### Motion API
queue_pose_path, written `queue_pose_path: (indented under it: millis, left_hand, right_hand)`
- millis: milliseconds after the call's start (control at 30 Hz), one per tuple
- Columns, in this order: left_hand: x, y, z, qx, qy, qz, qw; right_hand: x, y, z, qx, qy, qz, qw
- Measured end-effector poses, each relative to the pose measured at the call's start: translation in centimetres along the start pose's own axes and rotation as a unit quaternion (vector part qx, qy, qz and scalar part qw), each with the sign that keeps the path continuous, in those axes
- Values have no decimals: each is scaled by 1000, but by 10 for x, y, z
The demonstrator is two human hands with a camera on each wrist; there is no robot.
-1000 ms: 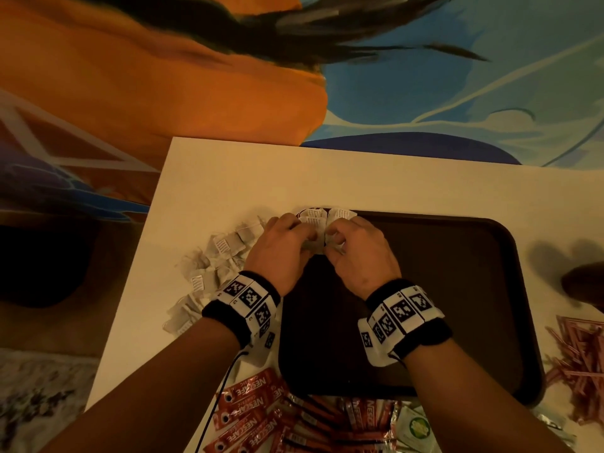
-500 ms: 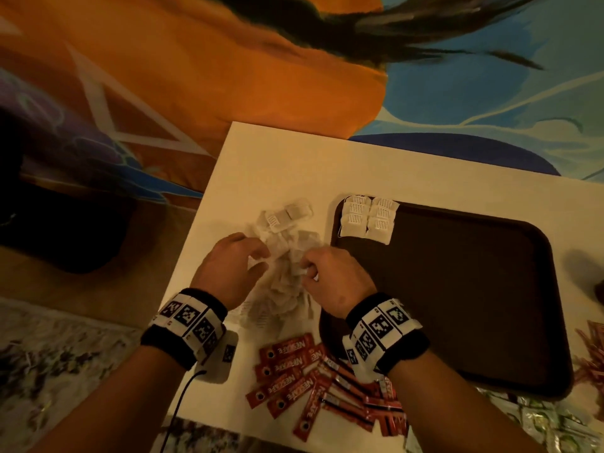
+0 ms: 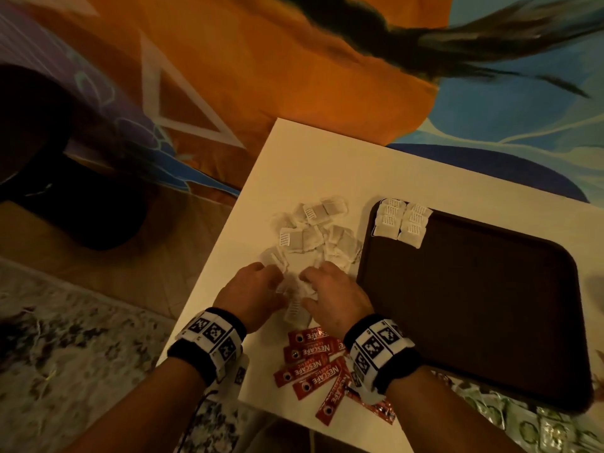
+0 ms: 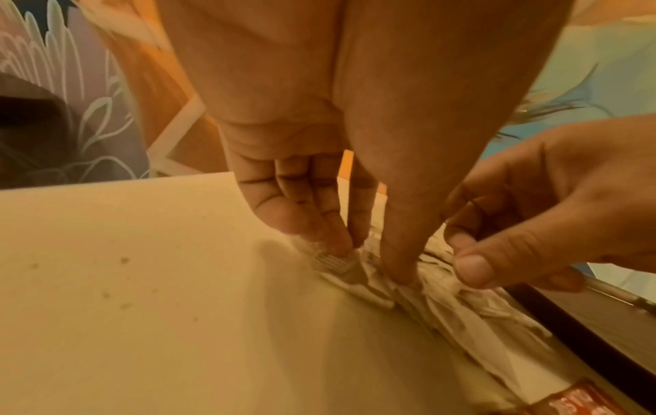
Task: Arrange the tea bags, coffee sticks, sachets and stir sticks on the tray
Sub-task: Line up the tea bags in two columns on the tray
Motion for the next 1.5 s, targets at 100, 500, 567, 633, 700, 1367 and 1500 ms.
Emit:
queue_pose_path:
  millis: [100, 500, 567, 633, 700, 1367, 1500]
  left_hand:
    - [-5, -1, -1, 5, 11, 8, 1000]
    - [17, 2, 5, -46, 64, 30, 996]
    - [24, 1, 9, -61, 73, 45, 994]
    - [30, -1, 13, -70, 87, 59, 992]
    - [34, -3, 16, -71, 99, 67, 990]
    - [10, -42, 115, -167, 117, -13, 979]
    - [-19, -55, 140, -184, 85, -81, 976]
  right_hand:
    - [-1, -1, -11, 26, 12, -14, 1000]
    - [2, -15, -6, 18, -61, 31, 998]
    - [7, -17, -3, 17, -88, 49, 995]
    - [13, -18, 1, 24, -119, 76, 990]
    - [20, -18, 6, 23, -154, 101, 983]
    - [71, 46, 138, -105, -228, 118, 961]
    - [67, 51, 172, -139, -216, 71, 964]
Point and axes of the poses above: each hand's wrist, its own y-axis away from the middle knuckle, its own x-axis out of the back of the hand, z = x × y, the point moved 4 cm from there along -y, towards the middle knuckle, and after that the axes turned 5 degrees about y, right-handed, at the moved point
